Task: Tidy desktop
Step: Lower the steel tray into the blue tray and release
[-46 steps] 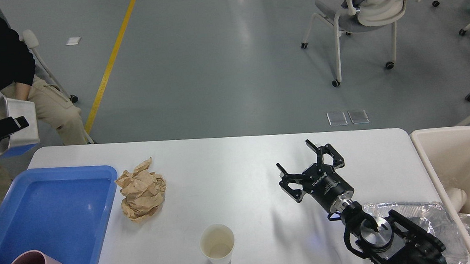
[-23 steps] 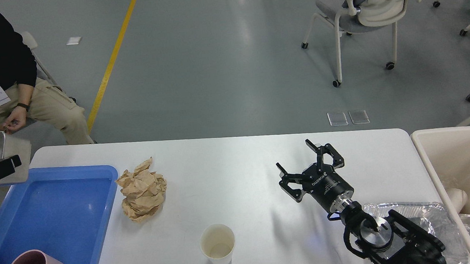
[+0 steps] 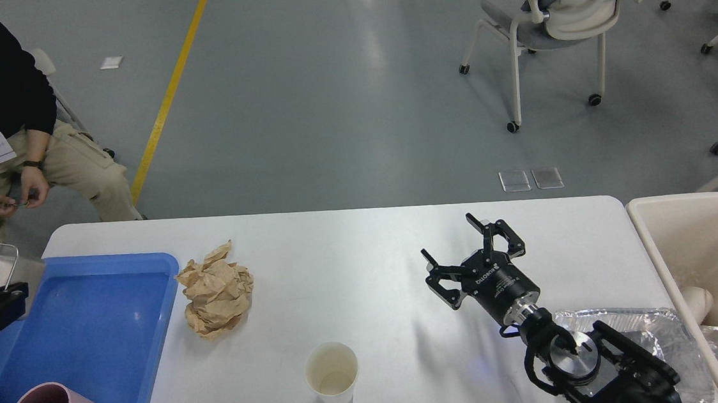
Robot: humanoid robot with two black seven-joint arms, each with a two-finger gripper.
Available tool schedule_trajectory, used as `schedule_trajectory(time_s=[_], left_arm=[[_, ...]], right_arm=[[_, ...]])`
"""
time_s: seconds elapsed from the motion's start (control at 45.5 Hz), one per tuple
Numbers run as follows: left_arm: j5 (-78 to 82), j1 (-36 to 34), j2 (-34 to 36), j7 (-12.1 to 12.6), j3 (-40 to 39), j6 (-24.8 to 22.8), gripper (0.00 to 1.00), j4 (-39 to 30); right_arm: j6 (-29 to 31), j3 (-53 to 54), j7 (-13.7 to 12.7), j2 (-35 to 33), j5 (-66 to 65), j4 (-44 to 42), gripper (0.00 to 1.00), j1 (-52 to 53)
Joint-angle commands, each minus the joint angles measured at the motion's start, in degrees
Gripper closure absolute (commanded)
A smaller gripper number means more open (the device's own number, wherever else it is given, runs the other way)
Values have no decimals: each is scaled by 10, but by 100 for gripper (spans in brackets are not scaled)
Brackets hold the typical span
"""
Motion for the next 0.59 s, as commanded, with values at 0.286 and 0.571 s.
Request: schedule_trajectory(time_s=[0.286,0.571], left_arm=[[77,1,-144,0,3,0,96,151],[92,1,-206,1,5,0,95,210]], right_arm=[[1,-1,0,-2,0,-1,0,-3],[1,-2,0,-1,0,-2,0,-2]])
